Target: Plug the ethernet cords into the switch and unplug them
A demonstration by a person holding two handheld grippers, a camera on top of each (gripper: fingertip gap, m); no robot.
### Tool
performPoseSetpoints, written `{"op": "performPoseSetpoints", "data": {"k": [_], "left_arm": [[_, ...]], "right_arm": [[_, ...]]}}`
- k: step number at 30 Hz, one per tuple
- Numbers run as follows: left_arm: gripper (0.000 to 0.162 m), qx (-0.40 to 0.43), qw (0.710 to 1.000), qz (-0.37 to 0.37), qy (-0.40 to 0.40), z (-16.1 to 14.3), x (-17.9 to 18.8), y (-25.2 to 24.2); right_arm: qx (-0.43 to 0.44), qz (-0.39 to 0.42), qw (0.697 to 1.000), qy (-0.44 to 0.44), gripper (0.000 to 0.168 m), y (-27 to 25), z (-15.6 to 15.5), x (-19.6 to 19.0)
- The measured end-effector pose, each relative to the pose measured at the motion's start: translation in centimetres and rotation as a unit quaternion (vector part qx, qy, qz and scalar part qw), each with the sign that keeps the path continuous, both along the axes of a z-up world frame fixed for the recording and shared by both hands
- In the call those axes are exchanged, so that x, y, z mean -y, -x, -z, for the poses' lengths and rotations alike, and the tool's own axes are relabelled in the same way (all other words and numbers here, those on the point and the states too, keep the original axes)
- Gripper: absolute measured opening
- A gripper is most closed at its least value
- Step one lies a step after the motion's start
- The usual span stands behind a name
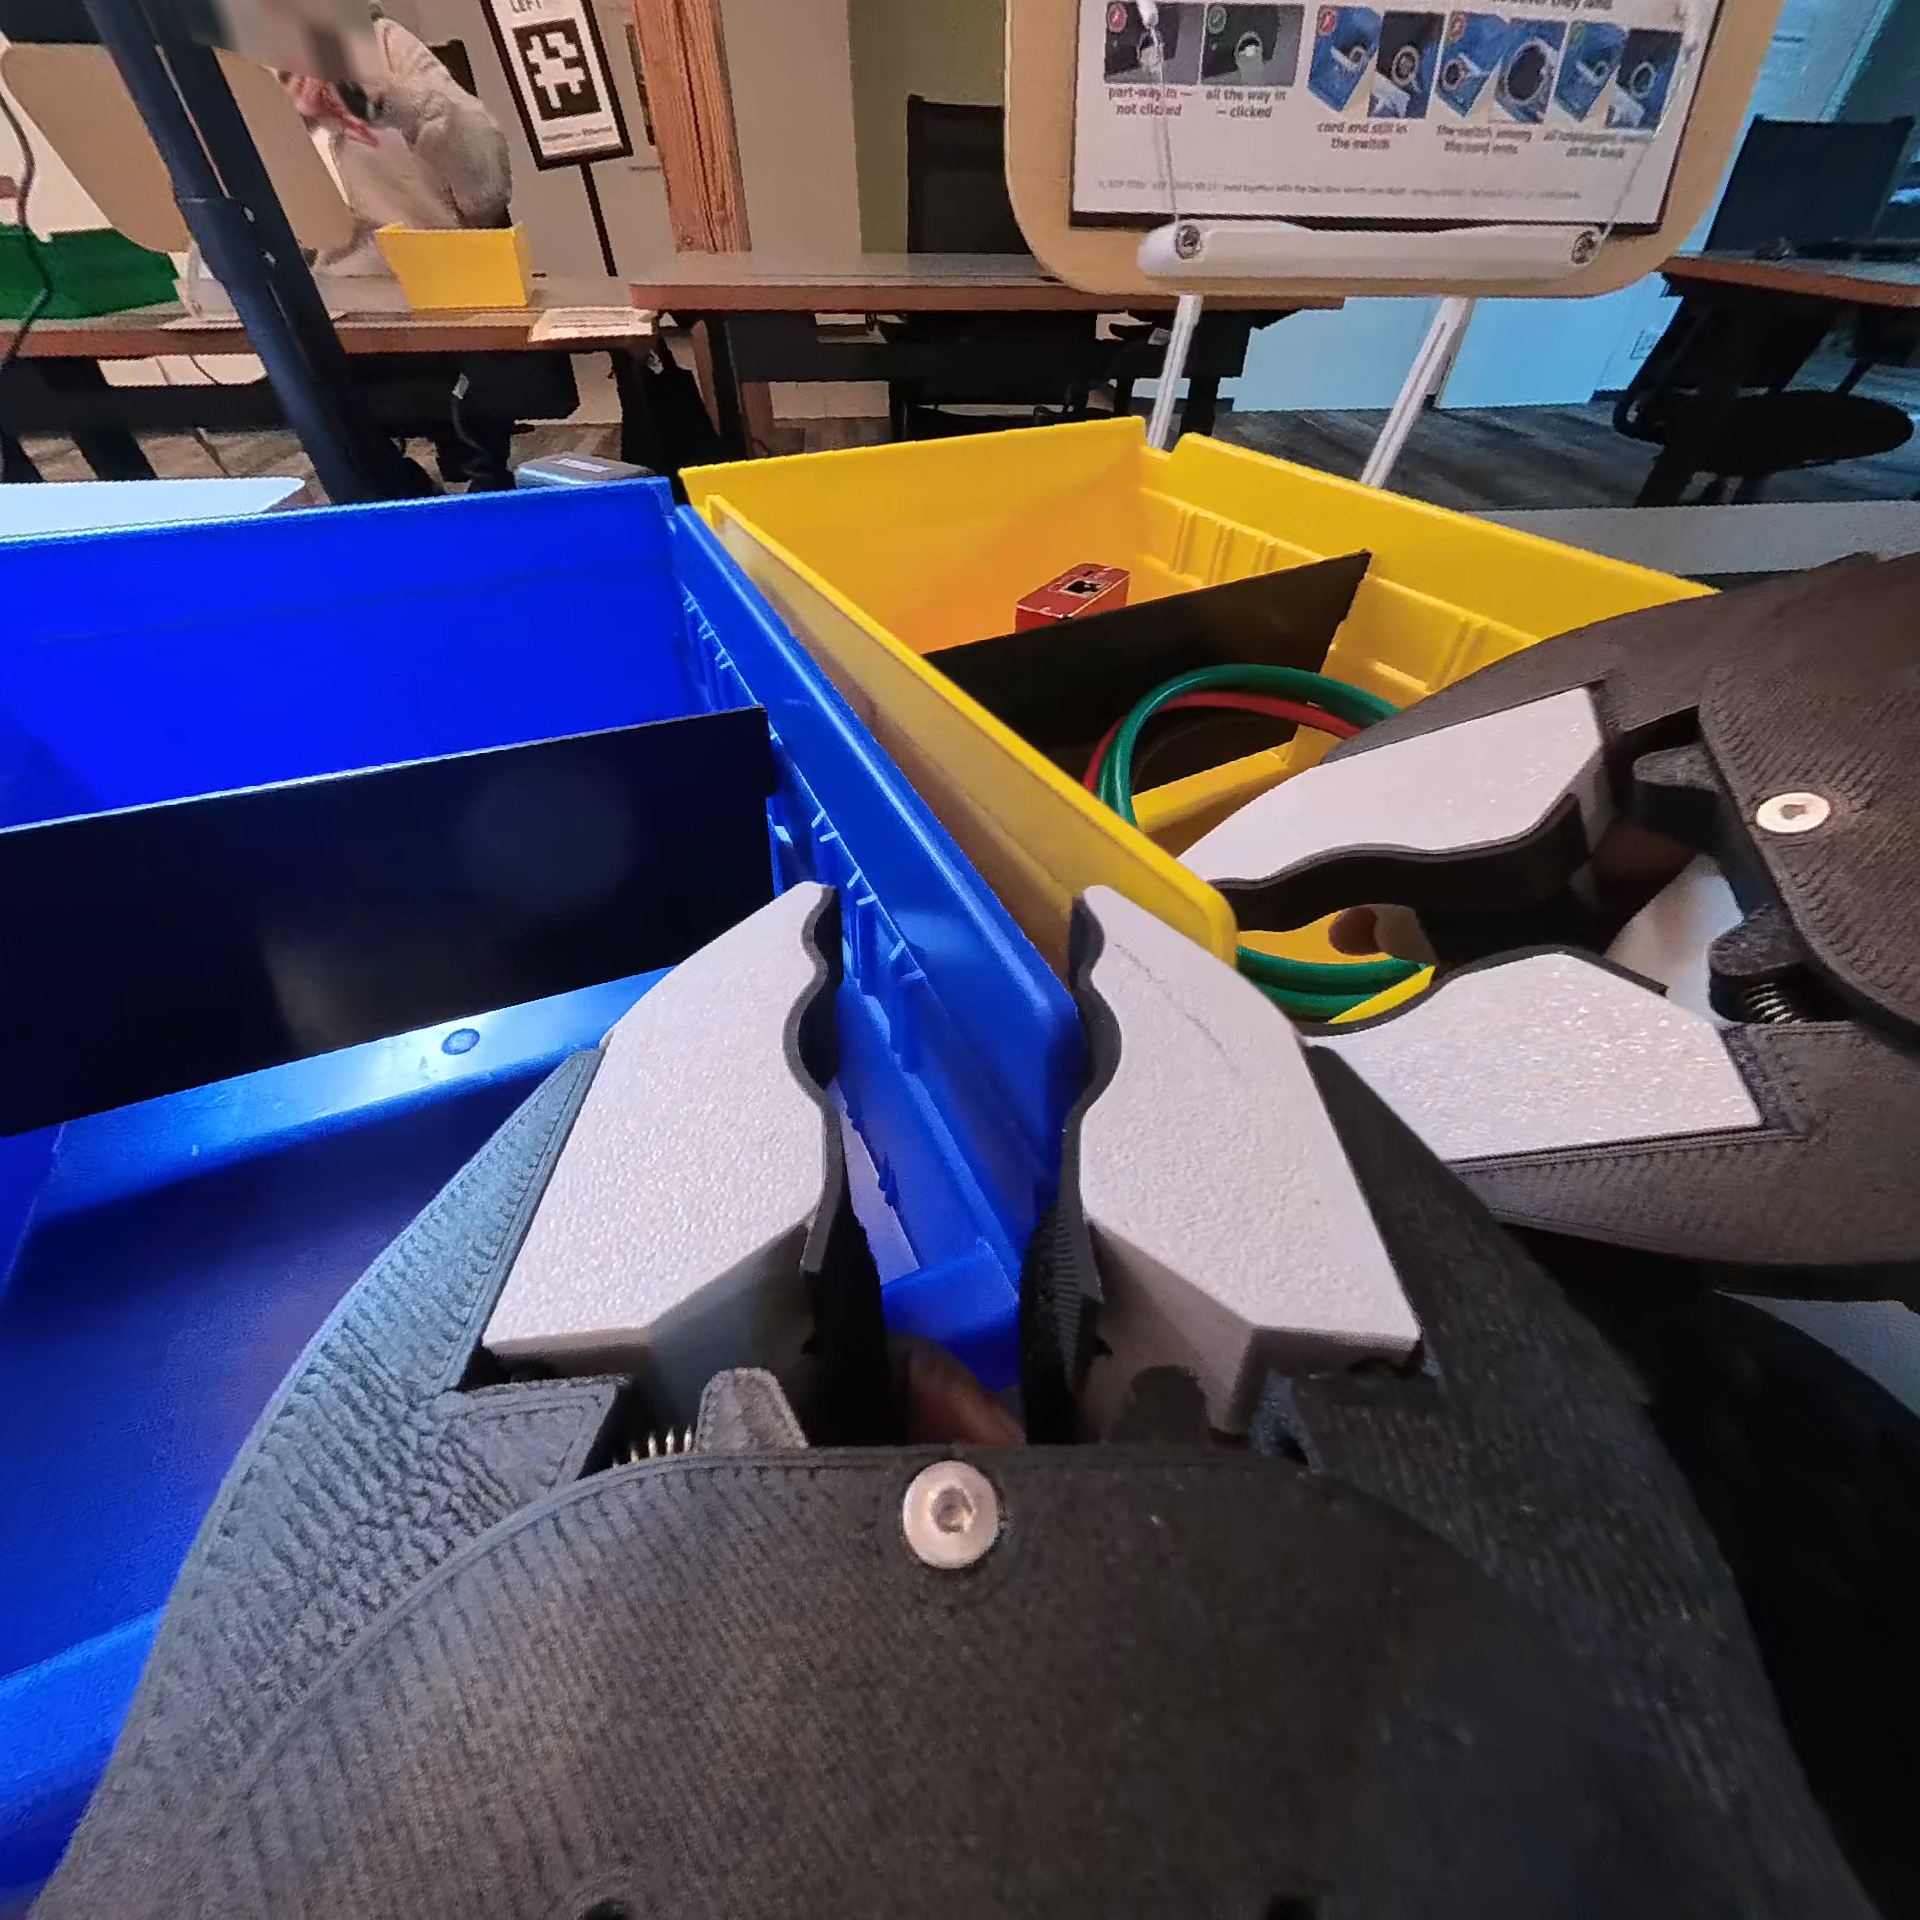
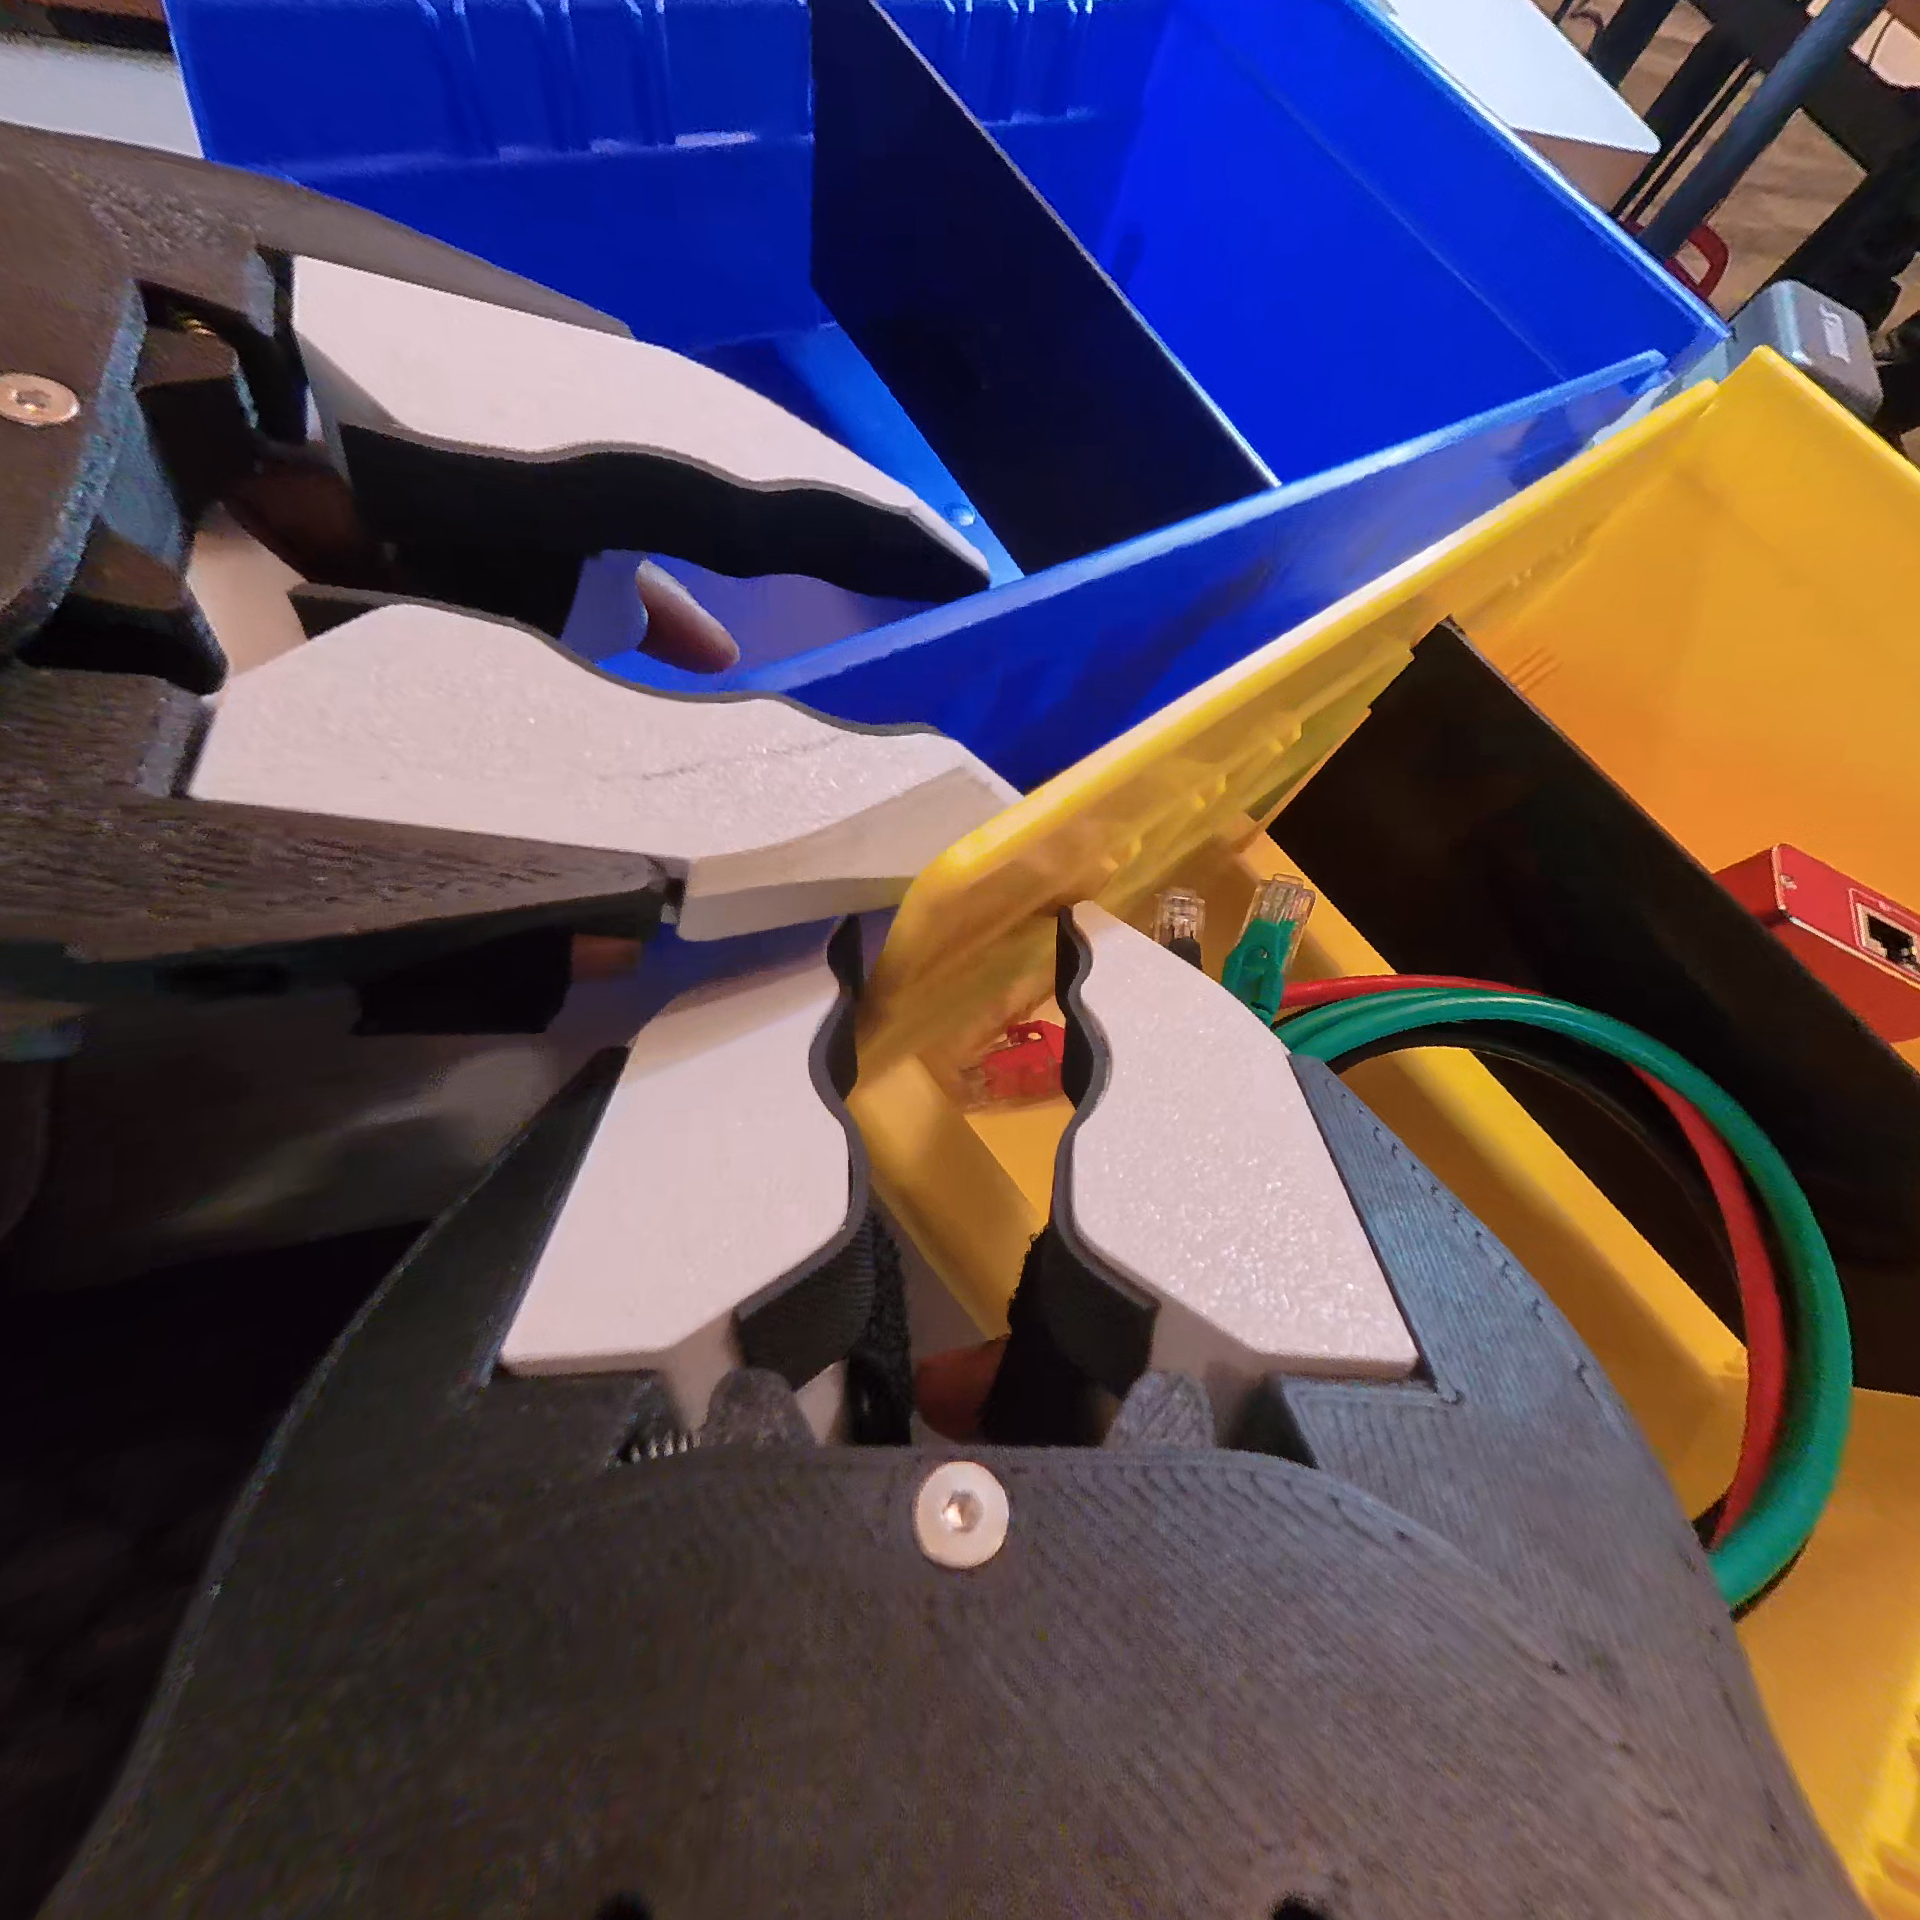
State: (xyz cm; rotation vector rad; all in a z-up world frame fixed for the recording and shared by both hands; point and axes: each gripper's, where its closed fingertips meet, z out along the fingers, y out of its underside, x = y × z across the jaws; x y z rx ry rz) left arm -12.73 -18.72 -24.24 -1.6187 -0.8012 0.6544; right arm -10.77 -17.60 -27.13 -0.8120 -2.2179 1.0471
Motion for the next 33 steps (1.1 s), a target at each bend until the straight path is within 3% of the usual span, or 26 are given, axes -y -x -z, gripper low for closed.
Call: {"op": "performPoseSetpoints", "data": {"k": [4,6,9,11,13,17,20,23,26,30,33], "left_arm": [[0.042,-0.002,1.000,0.007,-0.007,-0.4,0.2,-0.3],[0.045,-0.009,0.999,0.030,-0.011,-1.4,0.6,-1.2],[0.061,-0.006,0.992,0.124,-0.035,-4.5,1.5,-3.8],[0.072,0.003,0.985,0.164,-0.044,-6.4,3.5,-4.8],[0.078,-0.015,0.991,0.122,-0.048,-7.8,7.3,-3.5],[0.077,-0.047,0.994,-0.094,-0.033,-6.7,18.0,1.9],[0.079,0.033,0.988,-0.144,0.035,-1.7,21.7,3.9],[0.079,0.068,0.982,-0.154,0.083,1.6,22.8,4.8],[0.069,0.087,0.983,-0.143,0.072,3.1,22.5,5.2],[0.011,0.115,0.989,-0.076,0.051,3.8,20.4,4.2],[0.008,0.103,0.985,-0.098,0.098,3.9,21.2,3.7]], "right_arm": [[-0.001,-0.011,1.000,0.009,0.038,0.1,0.0,0.4],[-0.019,-0.026,0.999,0.037,0.052,-0.2,-0.9,0.7],[-0.056,-0.020,0.991,0.123,0.076,-0.8,-3.8,0.7],[-0.083,-0.017,0.981,0.176,0.078,-1.6,-5.9,1.0],[-0.119,-0.022,0.969,0.217,0.067,-2.6,-7.8,1.7],[-0.156,-0.016,0.967,0.201,0.033,-4.1,-7.8,3.1],[-0.112,0.017,0.983,0.145,0.038,-3.7,-4.9,3.5],[-0.080,0.027,0.988,0.128,0.042,-3.3,-3.4,4.1],[-0.062,0.033,0.993,0.092,0.042,-2.6,-2.4,4.5],[-0.047,0.020,0.995,0.082,0.048,-2.3,-1.4,5.6],[-0.049,0.022,0.996,0.065,0.041,-2.3,-1.0,5.7]]}}
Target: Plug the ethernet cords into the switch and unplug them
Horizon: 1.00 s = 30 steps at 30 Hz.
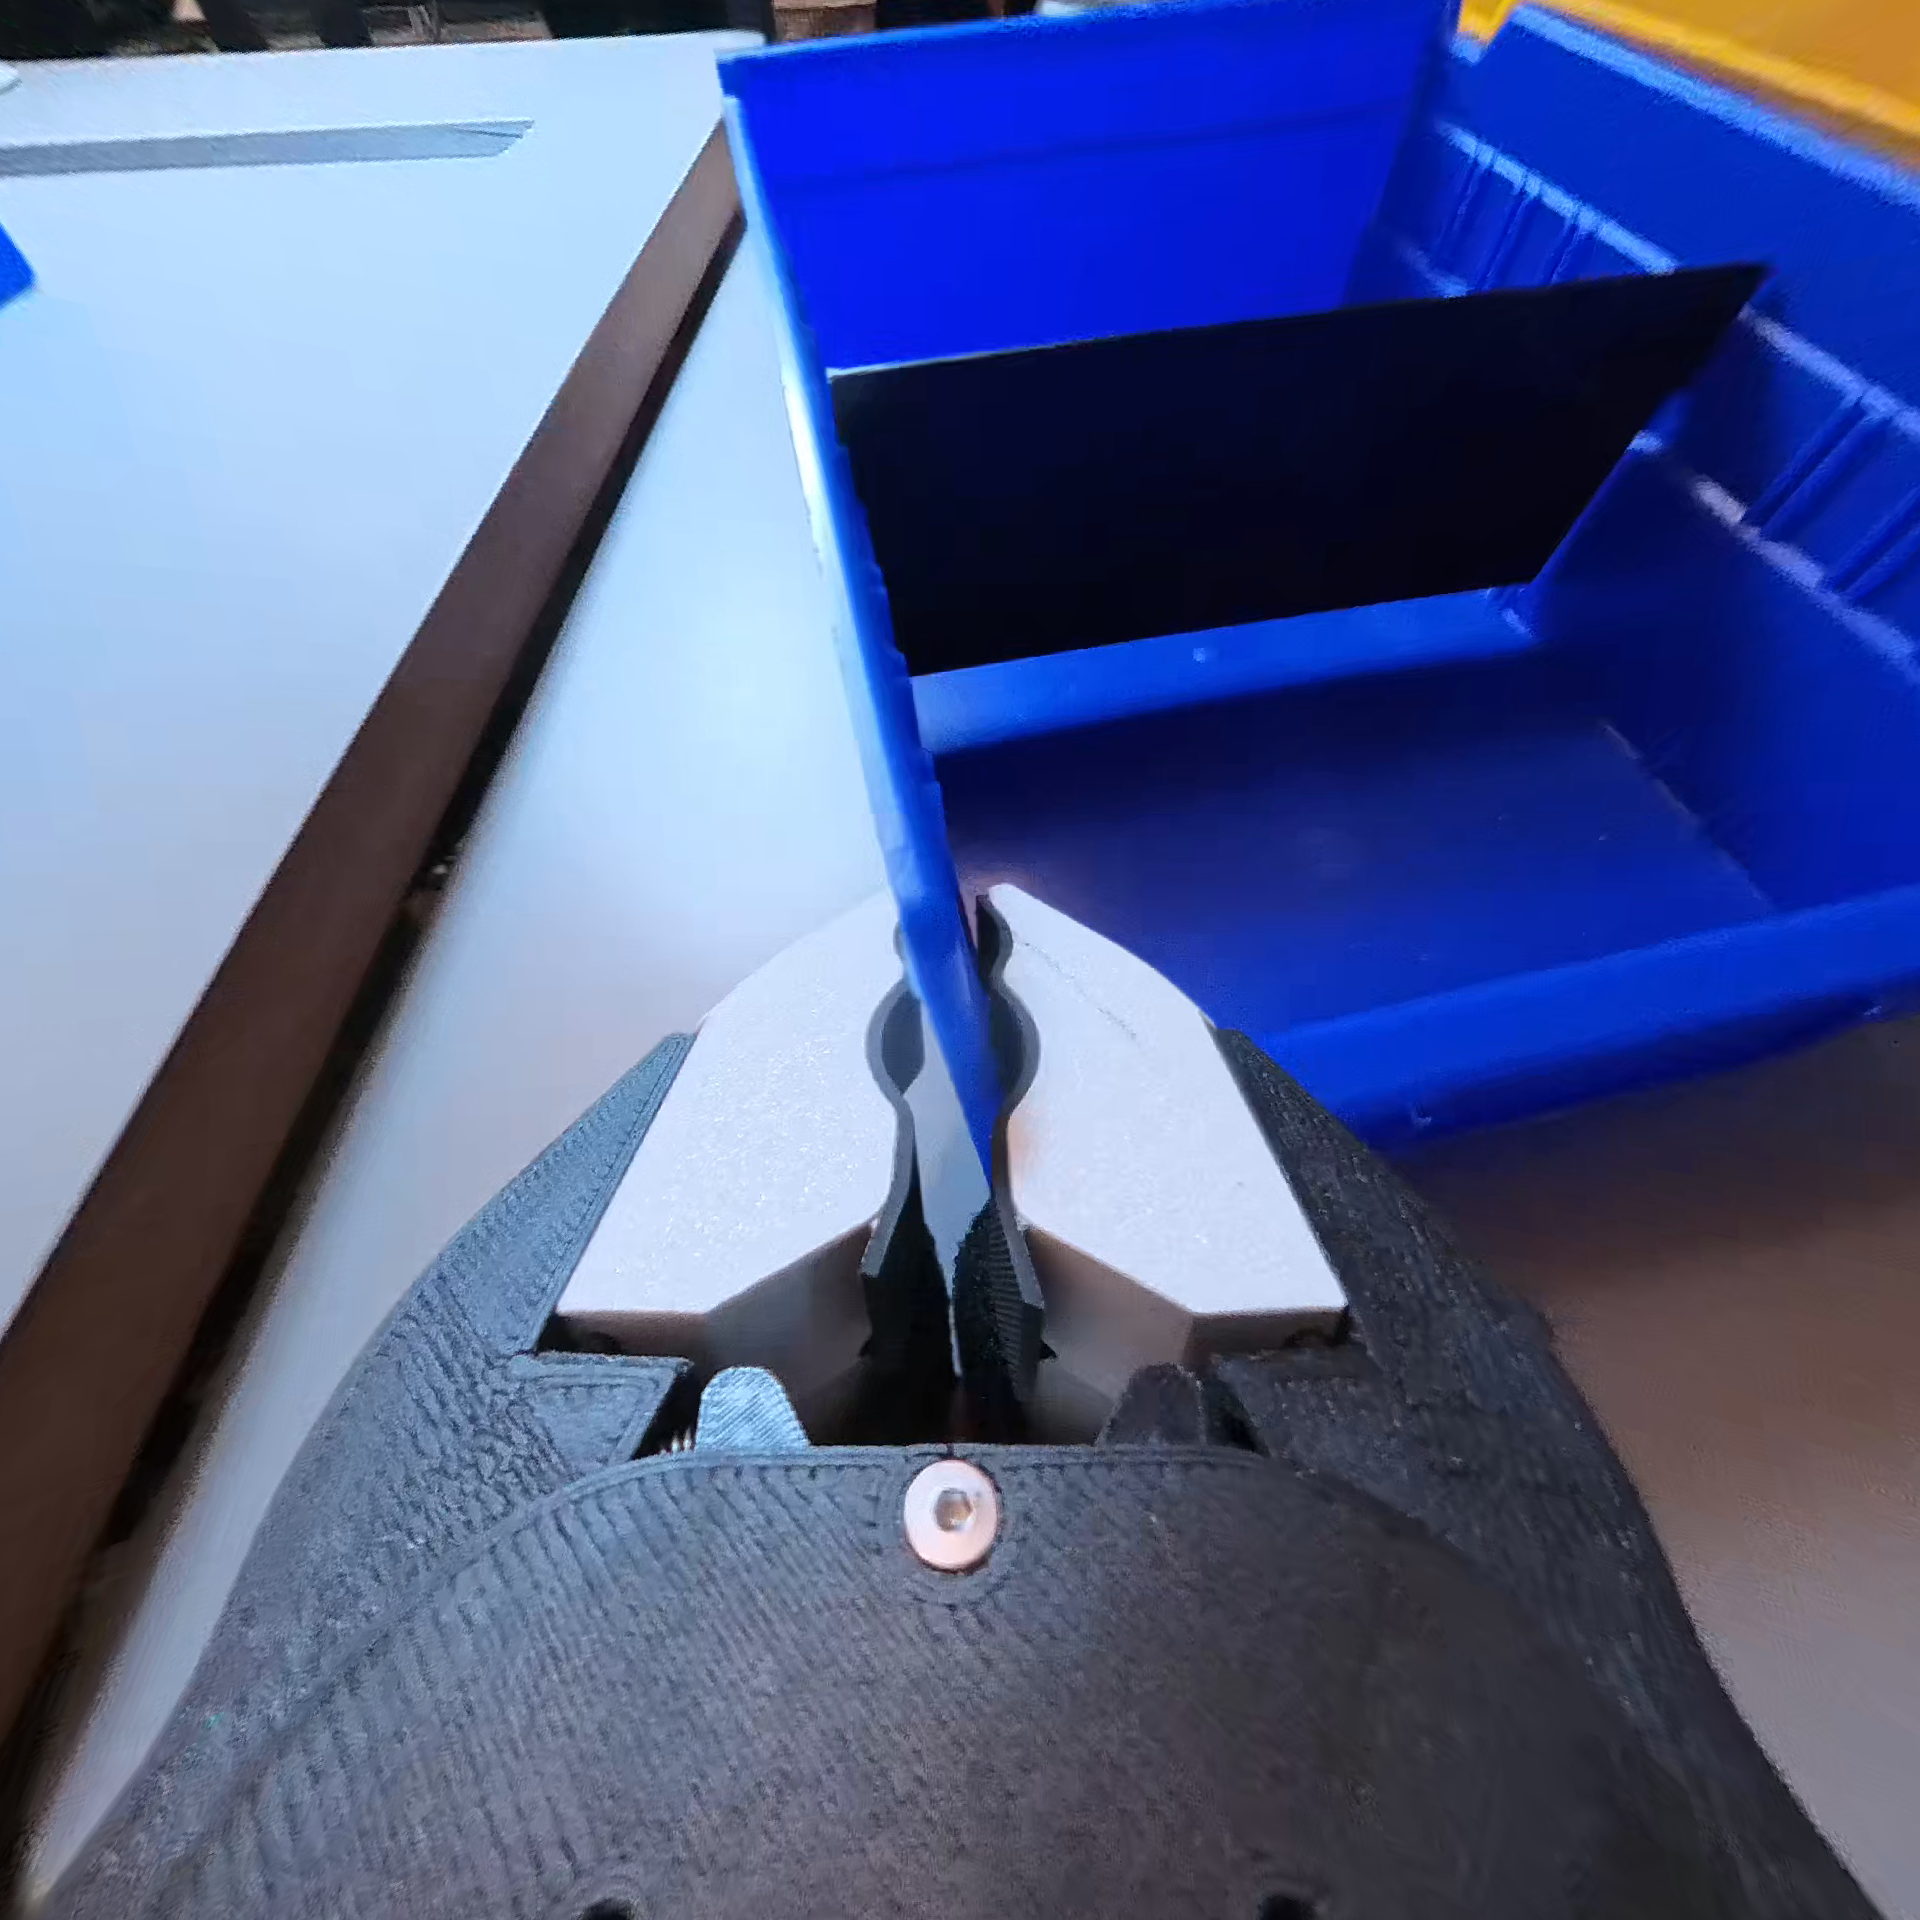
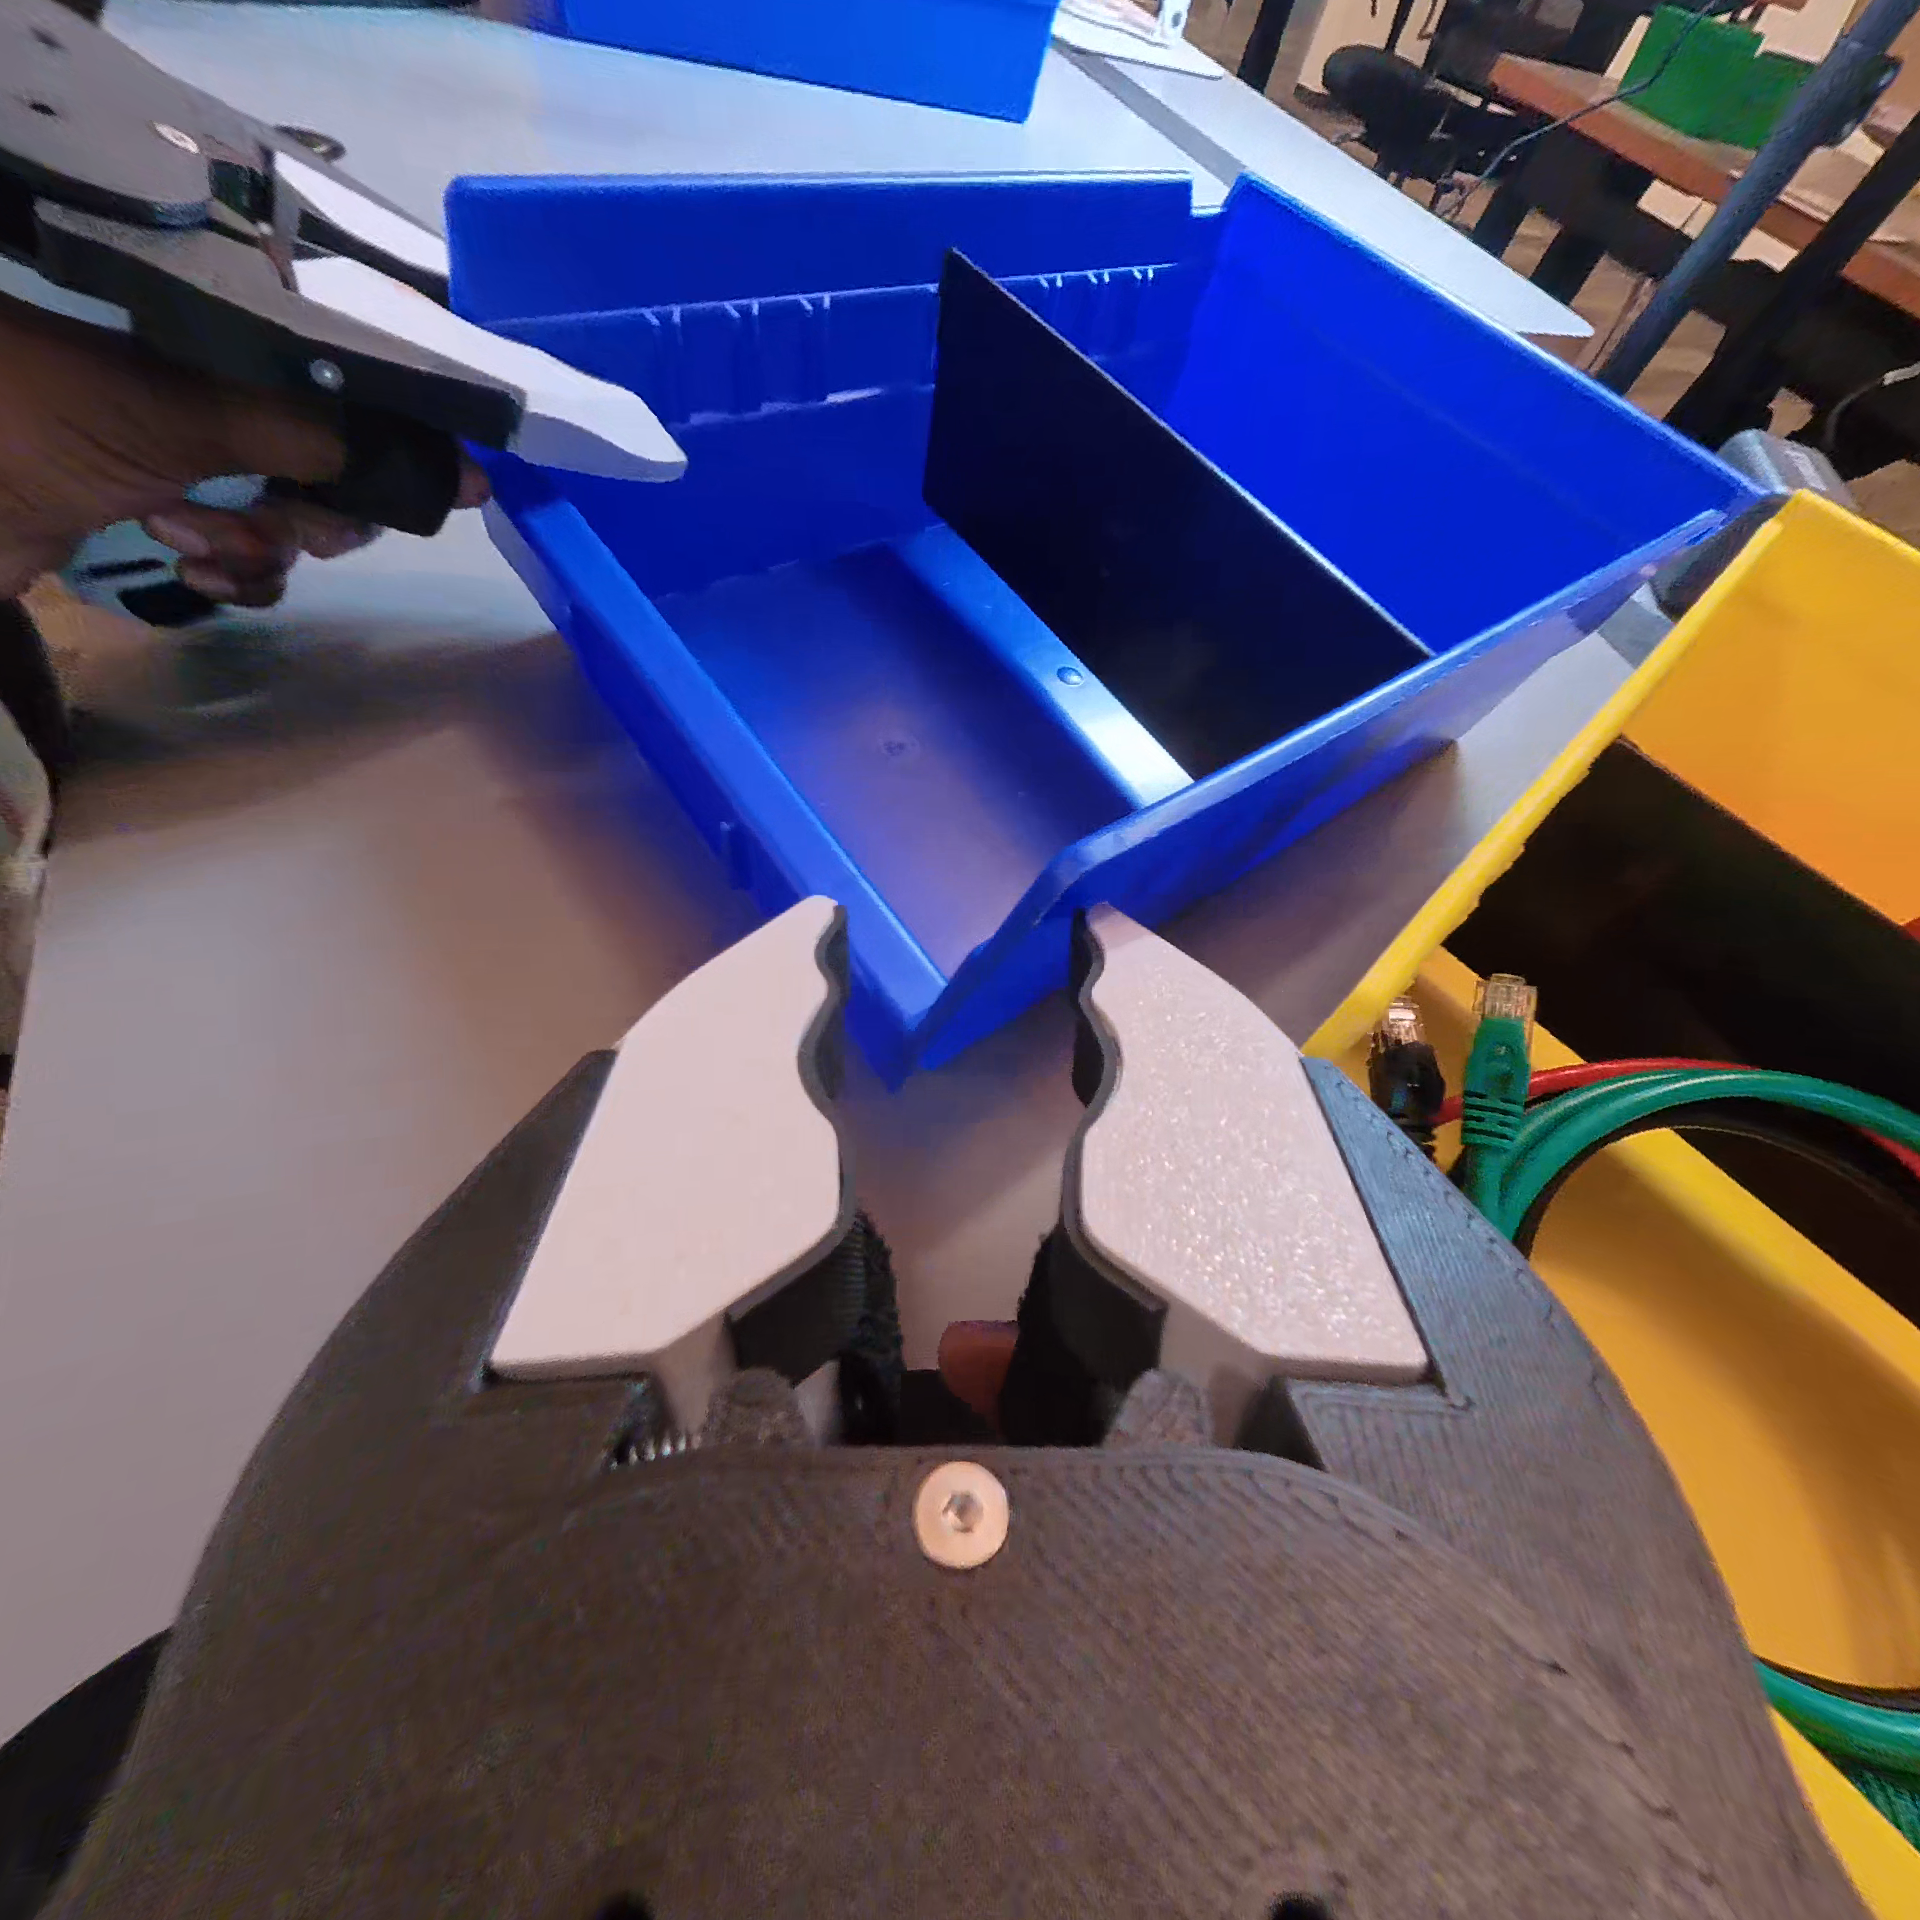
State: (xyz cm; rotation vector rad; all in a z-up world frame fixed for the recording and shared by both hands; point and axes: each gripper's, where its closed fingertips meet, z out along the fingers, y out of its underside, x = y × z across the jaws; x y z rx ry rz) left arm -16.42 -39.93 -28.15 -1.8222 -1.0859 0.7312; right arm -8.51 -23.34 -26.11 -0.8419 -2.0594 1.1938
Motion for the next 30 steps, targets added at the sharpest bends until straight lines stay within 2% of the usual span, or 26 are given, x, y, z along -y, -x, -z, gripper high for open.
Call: {"op": "performPoseSetpoints", "data": {"k": [3,6,8,11,15,19,24,27,30], "left_arm": [[0.009,0.004,1.000,-0.011,0.025,0.0,0.7,-1.6],[0.011,0.006,0.999,-0.014,0.041,0.0,1.2,-3.3],[0.010,-0.017,0.999,-0.033,0.031,-0.1,1.4,-3.6],[0.008,-0.067,0.995,-0.061,0.031,-0.6,1.7,-3.9],[0.010,-0.093,0.994,-0.041,0.035,-3.9,1.7,-4.7],[0.010,-0.172,0.982,-0.041,0.065,-9.8,1.4,-5.7],[0.011,-0.260,0.963,-0.028,0.059,-16.5,-2.5,-7.3],[0.011,-0.289,0.956,-0.002,0.046,-18.5,-6.6,-7.7],[0.012,-0.291,0.956,0.039,0.010,-19.2,-11.4,-7.7]], "right_arm": [[0.000,-0.001,1.000,0.001,0.033,0.0,-0.1,0.0],[0.015,-0.005,1.000,0.025,0.033,-0.1,-0.1,0.3],[0.021,0.001,0.999,0.025,0.033,0.1,0.0,0.4],[-0.008,0.008,1.000,-0.026,0.021,0.6,-0.1,0.1],[-0.071,-0.014,0.997,-0.010,0.020,0.2,-2.6,0.2],[-0.137,-0.014,0.990,0.023,0.021,-0.7,-6.3,0.0],[-0.203,0.012,0.978,0.036,0.020,-2.4,-12.5,-3.4],[-0.219,0.047,0.974,0.021,0.019,-3.5,-14.6,-7.2],[-0.231,0.090,0.969,-0.003,0.019,-4.9,-16.1,-11.5]]}}
